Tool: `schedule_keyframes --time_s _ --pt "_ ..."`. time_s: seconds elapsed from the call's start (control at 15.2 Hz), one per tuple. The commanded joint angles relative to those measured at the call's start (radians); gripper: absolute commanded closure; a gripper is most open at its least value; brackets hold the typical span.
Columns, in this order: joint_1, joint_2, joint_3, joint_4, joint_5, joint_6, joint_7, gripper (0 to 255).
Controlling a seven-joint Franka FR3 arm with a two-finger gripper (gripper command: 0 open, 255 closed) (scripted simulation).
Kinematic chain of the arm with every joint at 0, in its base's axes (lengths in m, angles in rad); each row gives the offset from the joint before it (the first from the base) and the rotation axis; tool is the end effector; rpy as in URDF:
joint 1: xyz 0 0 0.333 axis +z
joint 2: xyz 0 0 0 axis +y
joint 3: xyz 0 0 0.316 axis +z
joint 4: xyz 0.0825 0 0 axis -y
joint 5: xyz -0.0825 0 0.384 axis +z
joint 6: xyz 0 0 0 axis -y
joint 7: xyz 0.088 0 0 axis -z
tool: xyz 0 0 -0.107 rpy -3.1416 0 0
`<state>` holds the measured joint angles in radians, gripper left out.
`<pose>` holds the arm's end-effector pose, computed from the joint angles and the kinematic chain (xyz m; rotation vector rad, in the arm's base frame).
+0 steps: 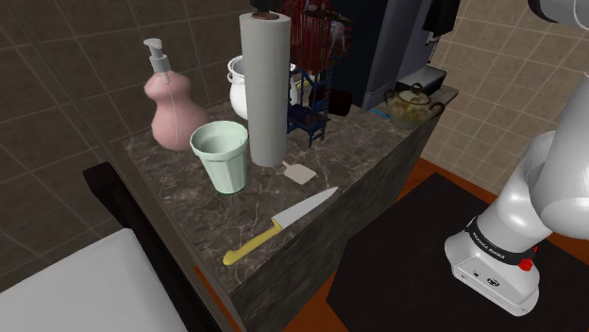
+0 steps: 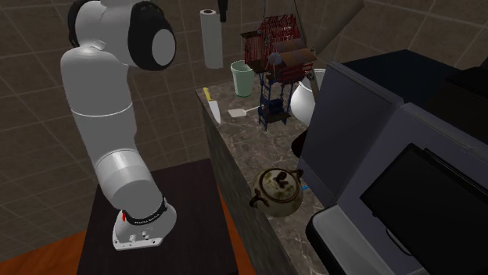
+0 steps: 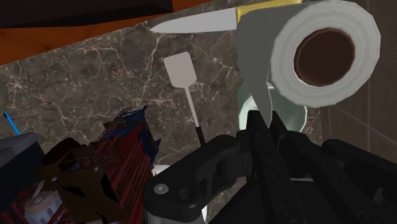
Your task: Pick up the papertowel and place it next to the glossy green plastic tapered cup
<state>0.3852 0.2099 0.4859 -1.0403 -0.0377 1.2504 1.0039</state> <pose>0.4000 0.3996 0.7284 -3.0763 0.2395 0.0553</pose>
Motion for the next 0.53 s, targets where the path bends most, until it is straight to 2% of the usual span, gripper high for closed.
schedule_keyframes --time_s 0.0,0.46 --pt "-0.016 -0.033 -0.003 -0.077 0.017 0.047 -0.009 255" --pt "-0.045 -0.111 -0.014 -0.276 0.056 0.175 -0.036 255"
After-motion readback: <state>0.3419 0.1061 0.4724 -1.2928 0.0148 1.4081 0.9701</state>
